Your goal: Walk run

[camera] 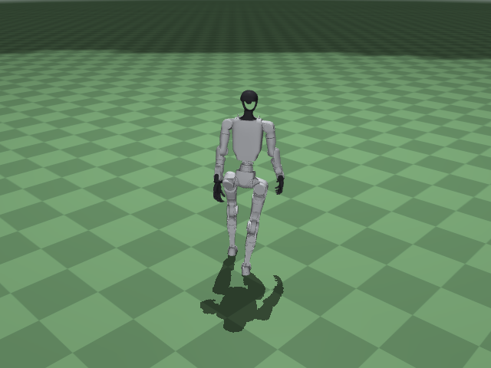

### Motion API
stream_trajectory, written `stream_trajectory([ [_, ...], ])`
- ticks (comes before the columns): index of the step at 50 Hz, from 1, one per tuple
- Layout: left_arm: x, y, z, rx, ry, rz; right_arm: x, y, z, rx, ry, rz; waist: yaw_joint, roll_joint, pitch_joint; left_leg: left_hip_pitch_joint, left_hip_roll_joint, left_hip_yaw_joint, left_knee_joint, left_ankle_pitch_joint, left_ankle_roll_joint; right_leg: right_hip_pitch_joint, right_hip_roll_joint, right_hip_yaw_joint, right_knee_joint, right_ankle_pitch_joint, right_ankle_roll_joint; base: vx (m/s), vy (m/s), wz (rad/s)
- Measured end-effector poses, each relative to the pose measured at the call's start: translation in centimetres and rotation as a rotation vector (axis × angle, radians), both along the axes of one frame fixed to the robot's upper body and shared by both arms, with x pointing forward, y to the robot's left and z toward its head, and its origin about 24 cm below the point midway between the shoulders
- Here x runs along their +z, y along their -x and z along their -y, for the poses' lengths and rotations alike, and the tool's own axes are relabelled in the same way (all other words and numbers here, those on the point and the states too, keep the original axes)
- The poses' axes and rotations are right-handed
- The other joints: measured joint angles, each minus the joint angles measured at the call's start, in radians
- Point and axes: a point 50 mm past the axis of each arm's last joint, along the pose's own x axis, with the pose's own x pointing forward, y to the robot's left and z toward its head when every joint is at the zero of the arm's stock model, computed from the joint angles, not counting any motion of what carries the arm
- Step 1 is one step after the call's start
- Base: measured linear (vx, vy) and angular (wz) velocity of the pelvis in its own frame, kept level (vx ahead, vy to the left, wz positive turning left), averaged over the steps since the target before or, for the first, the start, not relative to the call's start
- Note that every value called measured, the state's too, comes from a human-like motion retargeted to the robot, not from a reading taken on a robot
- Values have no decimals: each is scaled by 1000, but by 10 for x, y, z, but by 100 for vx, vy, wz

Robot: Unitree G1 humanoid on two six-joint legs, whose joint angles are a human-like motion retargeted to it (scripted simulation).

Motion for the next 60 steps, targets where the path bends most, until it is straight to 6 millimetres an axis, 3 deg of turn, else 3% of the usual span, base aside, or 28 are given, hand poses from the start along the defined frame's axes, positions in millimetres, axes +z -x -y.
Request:
stream_trajectory([
  [5,1,4,10,78,-3,-29,6,-19,6,37,38,41,53,12,25,-12,-6,-96,-343,-71,-12,119,25,69,20,-26,0,87,-1,-130],
  [8,-3,-6,5,41,6,-6,0,-3,1,15,6,-13,66,13,19,31,-1,-132,-355,-22,-110,190,52,59,54,26,0,103,-11,-72],
  [10,-6,-16,-2,-5,-3,28,-6,19,-7,-9,-26,-77,75,4,-14,35,22,-65,-291,14,-103,208,68,33,84,120,9,119,-13,-43],
  [12,-12,-35,-12,-31,-15,76,-12,45,-17,-36,-54,-159,69,-21,-38,37,-12,-96,-247,-24,-13,193,39,-11,160,275,74,88,-3,-26],
  [15,-20,-76,-34,-8,-48,175,-19,84,-42,-61,-102,-299,62,-36,-32,87,-20,-135,-182,-127,13,118,71,8,409,527,246,106,-4,-61],
  [17,-22,-107,-49,32,-76,258,-19,102,-51,-43,-139,-377,51,-68,-18,166,-37,-63,-201,-173,26,11,27,-70,662,548,321,75,-10,-76],
  [18,-23,-123,-56,55,-90,300,-19,109,-56,-20,-160,-417,52,-61,-20,195,-16,-40,-215,-187,22,-24,23,-89,704,548,332,70,-9,-104],
  [21,-21,-172,-74,121,-138,431,-18,129,-65,68,-199,-502,29,8,-29,267,49,-23,-264,-207,11,-148,71,-154,732,416,262,70,-2,-75],
  [23,-19,-203,-81,141,-168,541,-17,141,-66,89,-188,-524,-32,42,-24,316,55,-20,-293,-213,5,-222,81,-168,721,322,286,64,1,49],
  [27,-6,-259,-94,129,-175,772,-14,162,-62,40,-120,-562,-132,66,-20,408,31,8,-337,-242,-9,-347,2,-188,547,171,290,69,-3,15],
  [32,15,-301,-113,55,-173,954,-11,181,-70,-144,-139,-632,-181,39,-3,546,-37,66,-382,-292,-36,-398,-153,-301,131,138,265,63,-10,-46],
  [35,20,-309,-117,38,-205,996,-9,186,-77,-275,-202,-644,-160,35,-12,611,-53,124,-400,-309,-82,-419,-138,-377,-103,118,272,83,-22,-93],
  [37,17,-302,-116,45,-223,986,-8,191,-83,-337,-241,-647,-157,45,-20,639,-49,132,-385,-300,-117,-407,-123,-450,-162,123,237,71,-20,-57],
  [40,4,-276,-105,67,-226,913,-6,198,-86,-397,-262,-662,-203,77,-35,659,-21,103,-328,-223,-187,-398,-125,-510,-65,139,128,90,-28,42],
  [42,-7,-247,-92,68,-194,805,-5,203,-85,-418,-251,-673,-254,101,-38,665,-4,34,-252,-82,-258,-393,-109,-407,-31,217,97,86,-26,67],
  [44,-17,-217,-76,47,-144,687,-5,201,-80,-433,-239,-665,-268,112,-49,624,-24,-14,-126,129,-317,-379,-106,-326,21,182,51,97,-23,11],
  [45,-21,-204,-66,29,-114,636,-6,197,-76,-445,-234,-651,-279,108,-56,577,-55,-34,-40,238,-327,-387,-138,-308,53,159,46,101,-19,-2],
  [48,-26,-165,-49,-34,-66,515,-12,175,-70,-460,-241,-575,-265,58,-62,420,-99,-59,307,391,-327,-325,-145,-251,62,114,20,74,-30,-81],
  [50,-27,-140,-41,-70,-36,443,-16,157,-71,-449,-250,-500,-250,33,-59,339,-80,-90,444,300,-300,-261,-99,-213,33,101,0,86,-62,-124],
  [52,-26,-116,-31,-85,1,375,-19,134,-65,-413,-242,-409,-236,17,-54,252,-36,-76,513,154,-227,-217,-75,-171,16,96,0,61,-39,-132],
  [56,-20,-68,-16,-48,67,235,-19,89,-50,-259,-188,-231,-141,-58,-41,108,-19,-37,405,-19,-90,-140,-60,-88,-4,108,0,60,-29,-227],
  [60,-11,-33,-4,-22,100,119,-14,49,-33,-125,-96,-101,-65,-64,-23,55,30,17,79,-23,-5,-83,2,31,-2,104,0,68,-17,-221],
])
